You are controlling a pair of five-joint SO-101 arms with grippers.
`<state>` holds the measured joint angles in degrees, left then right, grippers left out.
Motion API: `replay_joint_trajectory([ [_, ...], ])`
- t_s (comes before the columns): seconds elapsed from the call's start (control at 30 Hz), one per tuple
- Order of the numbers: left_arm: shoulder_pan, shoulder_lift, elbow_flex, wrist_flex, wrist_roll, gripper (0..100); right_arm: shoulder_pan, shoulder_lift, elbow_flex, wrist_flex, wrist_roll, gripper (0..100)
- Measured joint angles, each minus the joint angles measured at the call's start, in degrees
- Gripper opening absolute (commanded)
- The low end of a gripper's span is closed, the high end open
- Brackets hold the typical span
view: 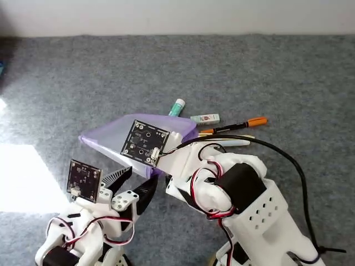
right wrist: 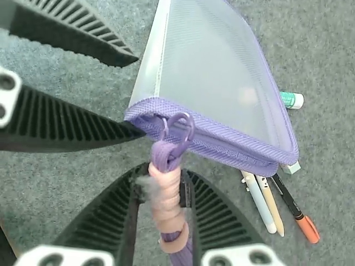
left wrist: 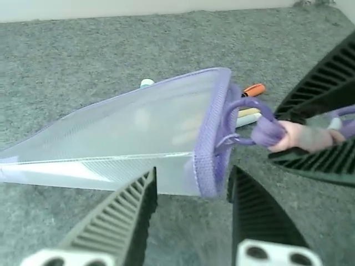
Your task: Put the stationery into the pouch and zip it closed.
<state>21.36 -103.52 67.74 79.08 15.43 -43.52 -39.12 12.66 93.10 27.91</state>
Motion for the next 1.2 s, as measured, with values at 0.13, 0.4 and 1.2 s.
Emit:
replay_joint_trajectory([
  [0.13, -2.3, 0.0, 3.1, -1.3, 0.3, 20, 0.0, 0.0, 0.0, 0.0, 0.0, 0.8],
  [0.4, -5.3, 0.0, 3.2, -1.4, 0.3, 13, -3.3, 0.0, 0.0, 2.3, -0.2, 0.8],
  [1.2, -12.9, 0.0, 3.2, -1.4, -0.1, 1, 1.5, -4.7, -0.3, 7.2, 1.4, 0.8],
])
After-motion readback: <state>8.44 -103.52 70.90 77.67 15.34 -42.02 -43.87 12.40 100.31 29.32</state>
